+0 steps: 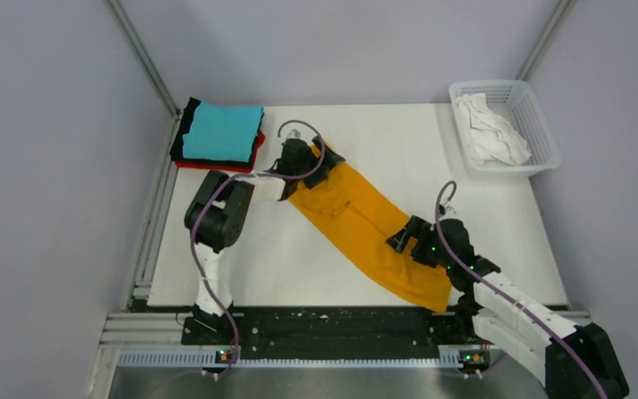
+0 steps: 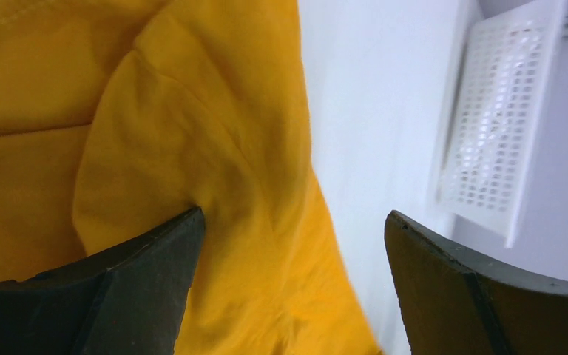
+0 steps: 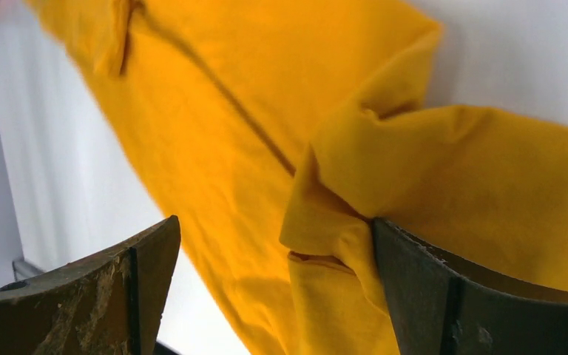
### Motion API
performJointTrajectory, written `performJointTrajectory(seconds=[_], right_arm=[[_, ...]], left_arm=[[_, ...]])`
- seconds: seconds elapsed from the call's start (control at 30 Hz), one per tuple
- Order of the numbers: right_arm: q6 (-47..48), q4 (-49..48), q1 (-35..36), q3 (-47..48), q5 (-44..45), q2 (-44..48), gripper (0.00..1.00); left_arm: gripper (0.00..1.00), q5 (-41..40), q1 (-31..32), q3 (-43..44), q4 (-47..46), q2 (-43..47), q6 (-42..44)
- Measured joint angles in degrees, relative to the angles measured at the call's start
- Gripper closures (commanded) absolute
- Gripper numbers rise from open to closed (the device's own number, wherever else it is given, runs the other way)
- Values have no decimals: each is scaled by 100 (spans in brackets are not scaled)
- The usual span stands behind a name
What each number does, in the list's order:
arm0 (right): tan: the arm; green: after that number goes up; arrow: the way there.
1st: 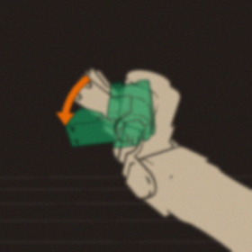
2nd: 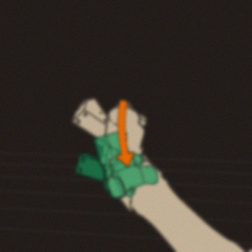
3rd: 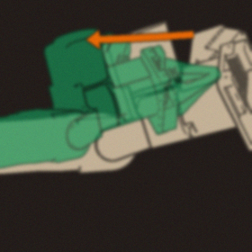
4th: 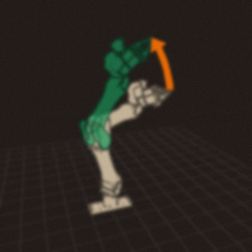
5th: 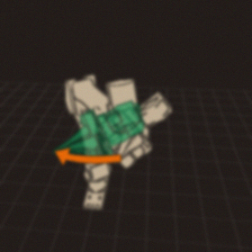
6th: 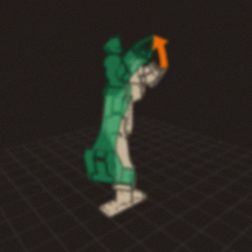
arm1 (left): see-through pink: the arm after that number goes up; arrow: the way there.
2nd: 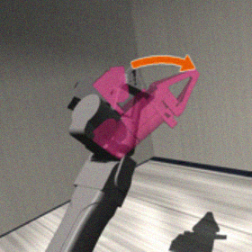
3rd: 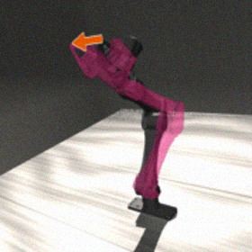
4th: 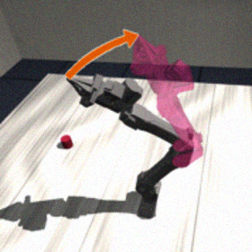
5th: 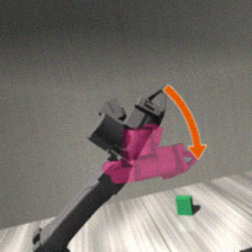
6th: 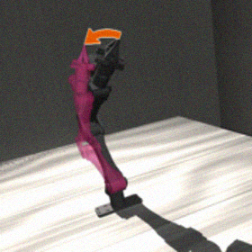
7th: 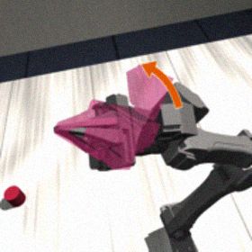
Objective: Fold and stack the t-shirts
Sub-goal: Rotate the tshirt 90 degrees
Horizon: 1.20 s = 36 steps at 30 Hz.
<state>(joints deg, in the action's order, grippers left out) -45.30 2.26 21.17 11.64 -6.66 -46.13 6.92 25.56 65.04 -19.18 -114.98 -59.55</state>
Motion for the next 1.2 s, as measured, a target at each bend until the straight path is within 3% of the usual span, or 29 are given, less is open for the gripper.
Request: performJointTrajectory(seconds=[0.17,0.4,0.6,0.77,1.0,1.2], right_arm=[[-352,-413,1329,35,289,-455,1],[-284,-1117,3198,1056,651,-2361,1],[166,-997,3687,1825,673,-3152,1],[459,-509,3687,1989,1145,-2610,1],[332,39,3685,1818,2297,-962,1],[247,422,3681,1502,2986,175,1]], left_arm=[[3,728,-22,1572,-293,-1298,-474],[1,1392,-4,4144,127,-2929,-901],[1,1777,48,5589,470,-3783,-863],[1,1926,144,6306,549,-4214,-758],[1,1871,214,7204,671,-4690,-468],[1,1926,238,7283,911,-4649,184]])
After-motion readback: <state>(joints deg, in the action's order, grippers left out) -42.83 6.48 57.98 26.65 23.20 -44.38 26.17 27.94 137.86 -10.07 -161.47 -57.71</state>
